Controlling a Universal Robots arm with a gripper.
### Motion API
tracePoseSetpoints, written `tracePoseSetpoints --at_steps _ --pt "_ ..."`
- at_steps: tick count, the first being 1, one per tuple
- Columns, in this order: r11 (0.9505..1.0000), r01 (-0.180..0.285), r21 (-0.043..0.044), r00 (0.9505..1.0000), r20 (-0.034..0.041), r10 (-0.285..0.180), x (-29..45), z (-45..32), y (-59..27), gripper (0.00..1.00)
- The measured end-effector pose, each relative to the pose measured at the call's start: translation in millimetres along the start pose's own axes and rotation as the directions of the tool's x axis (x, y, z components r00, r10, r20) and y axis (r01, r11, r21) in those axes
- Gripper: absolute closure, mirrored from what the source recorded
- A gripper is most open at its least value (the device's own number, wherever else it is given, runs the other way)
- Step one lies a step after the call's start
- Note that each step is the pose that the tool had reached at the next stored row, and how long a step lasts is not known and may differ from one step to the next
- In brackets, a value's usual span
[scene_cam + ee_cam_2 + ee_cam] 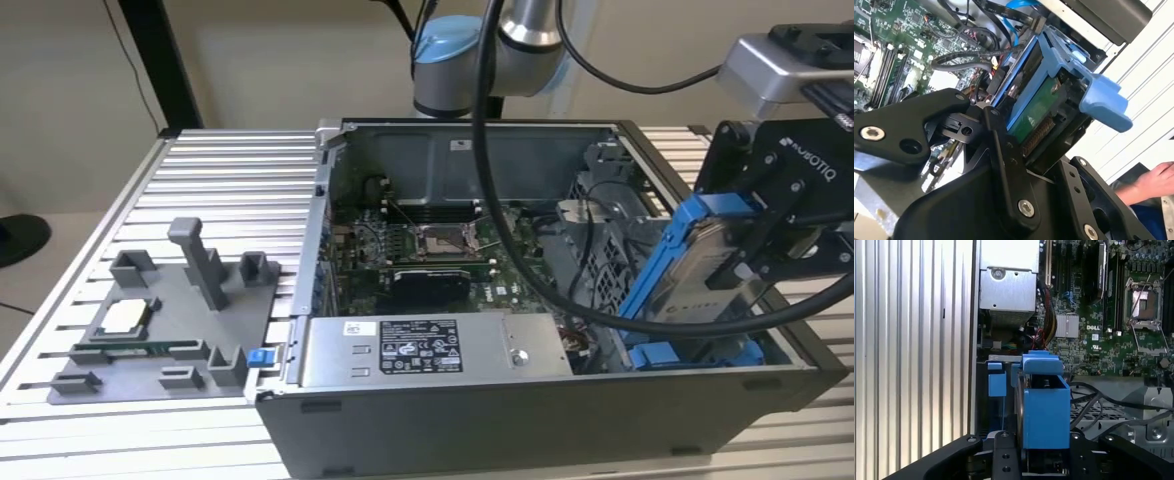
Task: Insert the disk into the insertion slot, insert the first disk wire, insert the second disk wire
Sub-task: 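Insert the disk into the insertion slot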
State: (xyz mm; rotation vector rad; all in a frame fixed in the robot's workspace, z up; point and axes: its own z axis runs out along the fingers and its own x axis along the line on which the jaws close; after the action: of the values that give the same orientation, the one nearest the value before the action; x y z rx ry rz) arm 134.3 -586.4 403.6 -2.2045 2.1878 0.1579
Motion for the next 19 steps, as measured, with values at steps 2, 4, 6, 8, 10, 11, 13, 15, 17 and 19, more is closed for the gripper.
tracePoseSetpoints --at_steps 2,4,6,8,10,11,13,15,17,19 --pt "1.0000 0.002 -0.0003 1.0000 0.0000 -0.002 0.2 1.3 -1.2 1.00" --pt "1.0000 0.004 -0.0010 1.0000 -0.0007 -0.004 0.3 2.6 -2.7 1.00" --pt "1.0000 0.006 -0.0016 1.0000 -0.0026 -0.006 0.5 4.3 -4.1 1.00" --pt "1.0000 0.009 -0.0015 1.0000 -0.0038 -0.009 0.7 6.8 -5.6 1.00" --pt "0.9999 0.010 -0.0016 0.9999 -0.0030 -0.010 0.9 8.4 -6.1 1.00" --pt "0.9999 0.010 -0.0022 0.9999 -0.0029 -0.010 0.9 8.4 -6.1 1.00" --pt "0.9999 0.012 -0.0050 0.9999 -0.0026 -0.012 0.8 7.4 -6.4 1.00" --pt "0.9998 0.013 -0.0115 0.9999 -0.0008 -0.013 0.6 5.1 -6.8 1.00" --pt "0.9997 0.013 -0.0190 0.9999 -0.0013 -0.013 0.3 0.4 -6.5 1.00" --pt "0.9996 0.013 -0.0257 0.9999 -0.0020 -0.013 -0.4 -5.3 -6.5 1.00"
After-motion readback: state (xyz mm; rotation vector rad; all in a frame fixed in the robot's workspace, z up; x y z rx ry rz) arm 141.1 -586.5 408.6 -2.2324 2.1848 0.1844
